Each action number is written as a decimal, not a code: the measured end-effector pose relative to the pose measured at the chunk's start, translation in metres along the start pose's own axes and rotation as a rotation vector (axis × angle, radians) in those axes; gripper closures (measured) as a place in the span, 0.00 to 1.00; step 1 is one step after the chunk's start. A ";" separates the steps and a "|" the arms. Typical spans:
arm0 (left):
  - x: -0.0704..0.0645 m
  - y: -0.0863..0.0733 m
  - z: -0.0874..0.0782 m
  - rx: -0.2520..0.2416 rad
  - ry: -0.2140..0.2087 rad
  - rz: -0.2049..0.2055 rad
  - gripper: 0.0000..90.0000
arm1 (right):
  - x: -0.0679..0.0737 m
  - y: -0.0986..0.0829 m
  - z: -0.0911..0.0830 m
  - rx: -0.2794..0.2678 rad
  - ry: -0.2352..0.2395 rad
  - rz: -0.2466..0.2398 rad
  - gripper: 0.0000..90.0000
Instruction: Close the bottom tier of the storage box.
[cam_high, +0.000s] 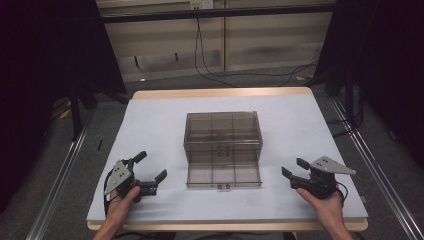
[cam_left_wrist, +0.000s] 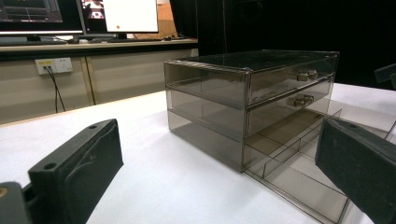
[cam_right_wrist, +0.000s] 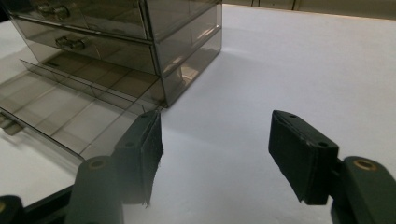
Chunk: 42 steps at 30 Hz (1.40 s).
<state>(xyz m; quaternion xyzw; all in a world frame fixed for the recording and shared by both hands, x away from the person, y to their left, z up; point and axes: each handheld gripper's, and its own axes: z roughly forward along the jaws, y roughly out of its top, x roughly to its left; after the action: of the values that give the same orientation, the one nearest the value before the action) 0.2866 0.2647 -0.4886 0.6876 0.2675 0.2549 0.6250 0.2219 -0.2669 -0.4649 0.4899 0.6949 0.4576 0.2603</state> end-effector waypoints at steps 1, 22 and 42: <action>0.000 0.000 0.000 0.000 0.000 0.000 0.01 | 0.001 0.000 -0.001 -0.002 0.003 0.004 0.42; 0.000 0.000 0.000 -0.004 -0.002 -0.007 0.01 | 0.019 0.005 -0.008 0.010 0.201 0.000 0.88; 0.000 0.000 0.000 -0.006 0.001 -0.002 0.01 | 0.049 0.009 0.002 0.060 0.348 -0.051 1.00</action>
<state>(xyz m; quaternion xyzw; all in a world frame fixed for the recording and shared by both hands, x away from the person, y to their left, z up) 0.2867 0.2651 -0.4888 0.6853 0.2678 0.2555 0.6272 0.2089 -0.2201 -0.4541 0.3929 0.7551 0.5077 0.1328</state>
